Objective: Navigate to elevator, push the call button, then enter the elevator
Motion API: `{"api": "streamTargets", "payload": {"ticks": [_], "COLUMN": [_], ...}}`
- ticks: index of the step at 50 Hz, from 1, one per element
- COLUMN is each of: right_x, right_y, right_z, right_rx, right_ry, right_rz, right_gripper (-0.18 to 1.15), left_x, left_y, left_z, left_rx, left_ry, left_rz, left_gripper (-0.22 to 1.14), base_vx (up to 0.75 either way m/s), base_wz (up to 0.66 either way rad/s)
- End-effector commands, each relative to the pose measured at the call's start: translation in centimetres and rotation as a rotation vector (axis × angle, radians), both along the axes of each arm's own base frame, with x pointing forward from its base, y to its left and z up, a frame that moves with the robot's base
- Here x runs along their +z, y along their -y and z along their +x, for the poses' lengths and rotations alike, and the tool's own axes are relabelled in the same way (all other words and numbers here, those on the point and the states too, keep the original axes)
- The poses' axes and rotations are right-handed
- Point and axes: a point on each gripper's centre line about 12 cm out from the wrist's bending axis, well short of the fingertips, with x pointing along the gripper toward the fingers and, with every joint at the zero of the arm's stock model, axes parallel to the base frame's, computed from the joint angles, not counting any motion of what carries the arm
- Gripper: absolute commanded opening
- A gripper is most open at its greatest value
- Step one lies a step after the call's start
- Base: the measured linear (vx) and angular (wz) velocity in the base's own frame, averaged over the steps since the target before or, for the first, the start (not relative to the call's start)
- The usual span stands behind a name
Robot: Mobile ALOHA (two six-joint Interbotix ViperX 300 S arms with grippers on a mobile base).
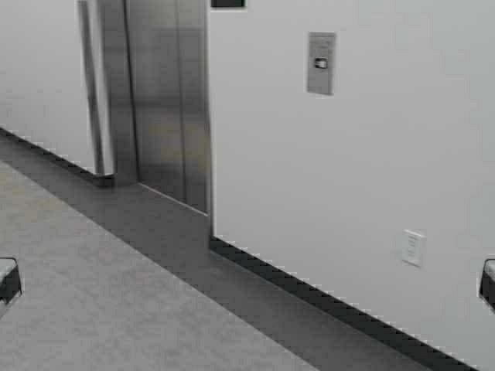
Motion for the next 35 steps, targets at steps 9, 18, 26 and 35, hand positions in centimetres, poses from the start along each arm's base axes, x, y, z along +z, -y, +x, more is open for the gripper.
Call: {"api": "streamTargets", "payload": {"ticks": [9,18,26,35], "right_x": [-0.4,-0.2,-0.4,-0.4], "right_y": [-0.3,-0.3,-0.8,-0.9], "right_z": [-0.1,0.4,1.1,1.4], "right_rx": [0.011,-0.003,0.020,0.021], "right_ry": [-0.025,-0.091,-0.137,-0.182], "right_rz": [-0.019,-0.040,-0.073,-0.117], "right_gripper": [0.05,0.05,0.05,0.05], "left_x": [0.9,0.9,1.1,1.3], "left_y": [-0.1,0.0,0.0,-0.1], "left_z": [0.9,0.3,-0.3,-0.3], "left_rx": [0.000,0.001,0.004,0.004], "left_ry": [0.009,0.021,0.021,0.025], "left_rz": [0.002,0.007,0.005,0.000], "left_gripper": [0.03,0.03,0.03,0.03], "base_vx": [0.55,0.54,0.54,0.51], "base_wz": [0.17,0.06,0.09,0.12]}}
